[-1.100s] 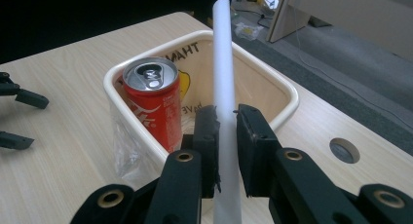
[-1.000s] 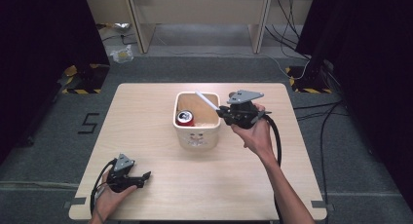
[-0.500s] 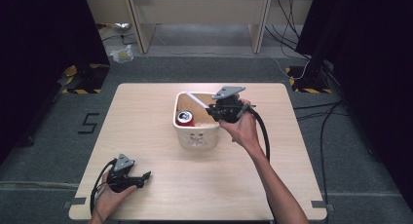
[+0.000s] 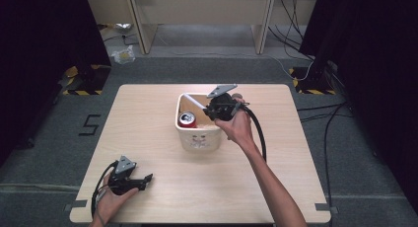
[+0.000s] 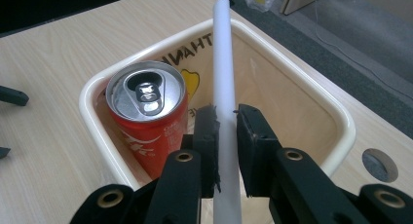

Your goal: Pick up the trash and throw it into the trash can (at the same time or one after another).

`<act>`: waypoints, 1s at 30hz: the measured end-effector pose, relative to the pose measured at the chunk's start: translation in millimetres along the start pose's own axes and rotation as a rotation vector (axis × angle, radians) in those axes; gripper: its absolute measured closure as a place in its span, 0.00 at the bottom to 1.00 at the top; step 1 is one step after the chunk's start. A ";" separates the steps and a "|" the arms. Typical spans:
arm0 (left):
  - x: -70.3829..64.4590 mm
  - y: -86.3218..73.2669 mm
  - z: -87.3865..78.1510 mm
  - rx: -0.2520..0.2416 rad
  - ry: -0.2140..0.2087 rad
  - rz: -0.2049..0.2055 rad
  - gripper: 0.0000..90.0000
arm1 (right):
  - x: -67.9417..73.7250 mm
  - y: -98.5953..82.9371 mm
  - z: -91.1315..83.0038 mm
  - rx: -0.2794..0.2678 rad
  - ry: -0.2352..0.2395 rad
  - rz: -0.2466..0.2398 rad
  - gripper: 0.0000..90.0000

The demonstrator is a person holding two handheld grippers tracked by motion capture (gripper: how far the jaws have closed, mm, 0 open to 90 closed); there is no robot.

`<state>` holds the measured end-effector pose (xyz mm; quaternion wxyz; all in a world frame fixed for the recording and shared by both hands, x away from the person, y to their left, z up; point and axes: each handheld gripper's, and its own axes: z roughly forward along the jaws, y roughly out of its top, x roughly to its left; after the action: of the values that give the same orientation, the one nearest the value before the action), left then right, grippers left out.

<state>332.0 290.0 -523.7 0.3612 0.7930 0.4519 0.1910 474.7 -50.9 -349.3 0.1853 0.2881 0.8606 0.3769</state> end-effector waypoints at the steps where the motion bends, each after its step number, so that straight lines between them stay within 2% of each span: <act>1: 0.0 0.0 0.0 0.001 -0.001 0.001 0.19 | 0.2 0.5 1.2 0.005 0.000 0.000 0.88; 27: 0.0 0.1 -0.2 0.002 0.001 0.001 0.19 | -3.3 4.9 24.0 0.093 0.012 0.006 0.86; 30: 0.0 0.0 0.0 0.000 0.000 0.000 0.19 | -4.9 5.1 24.4 0.095 0.018 0.020 0.82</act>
<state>332.1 290.0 -523.7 0.3610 0.7931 0.4518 0.1911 493.3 -38.0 -360.7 0.1600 0.3018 0.8762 0.3399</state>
